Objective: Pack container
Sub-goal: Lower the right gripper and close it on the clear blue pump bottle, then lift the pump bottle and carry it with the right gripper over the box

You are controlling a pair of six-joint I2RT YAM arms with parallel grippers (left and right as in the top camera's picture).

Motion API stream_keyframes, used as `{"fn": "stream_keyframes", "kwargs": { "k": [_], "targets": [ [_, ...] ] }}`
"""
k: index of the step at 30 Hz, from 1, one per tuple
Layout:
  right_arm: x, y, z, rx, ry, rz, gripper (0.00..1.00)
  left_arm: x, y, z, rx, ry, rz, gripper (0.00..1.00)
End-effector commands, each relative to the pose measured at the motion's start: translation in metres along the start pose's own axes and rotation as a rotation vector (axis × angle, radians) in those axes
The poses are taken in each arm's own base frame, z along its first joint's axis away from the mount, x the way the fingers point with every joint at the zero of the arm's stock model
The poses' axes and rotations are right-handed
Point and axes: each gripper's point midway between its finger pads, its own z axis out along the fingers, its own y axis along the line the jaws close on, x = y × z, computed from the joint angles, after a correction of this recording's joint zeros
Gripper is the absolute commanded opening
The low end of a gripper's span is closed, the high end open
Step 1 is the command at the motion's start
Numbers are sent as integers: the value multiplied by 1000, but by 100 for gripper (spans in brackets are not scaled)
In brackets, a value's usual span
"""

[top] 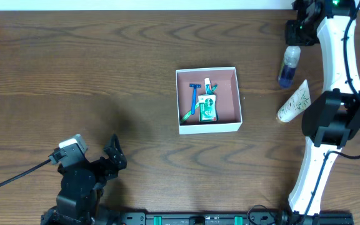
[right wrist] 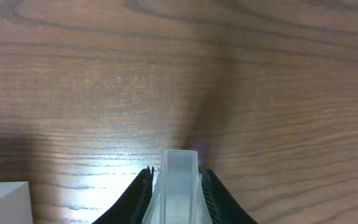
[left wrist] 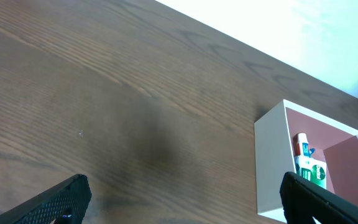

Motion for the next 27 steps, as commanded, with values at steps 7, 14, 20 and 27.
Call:
{"fn": "stream_keyframes", "kwargs": {
  "k": [7,14,20,27],
  "targets": [
    [-21,6,-158,-13,-276,35,13,-2,2,-1,-6,-13,-13,98],
    [10,50,-226,-202,-301,16,14,-2,2,-1,-6,-13,-13,98],
    [36,90,-250,-267,-268,-22,13,-2,2,-1,-6,-13,-13,98],
    [41,146,-249,-324,-251,-88,15,-2,2,-1,-6,-13,-13,98]
  ]
}}
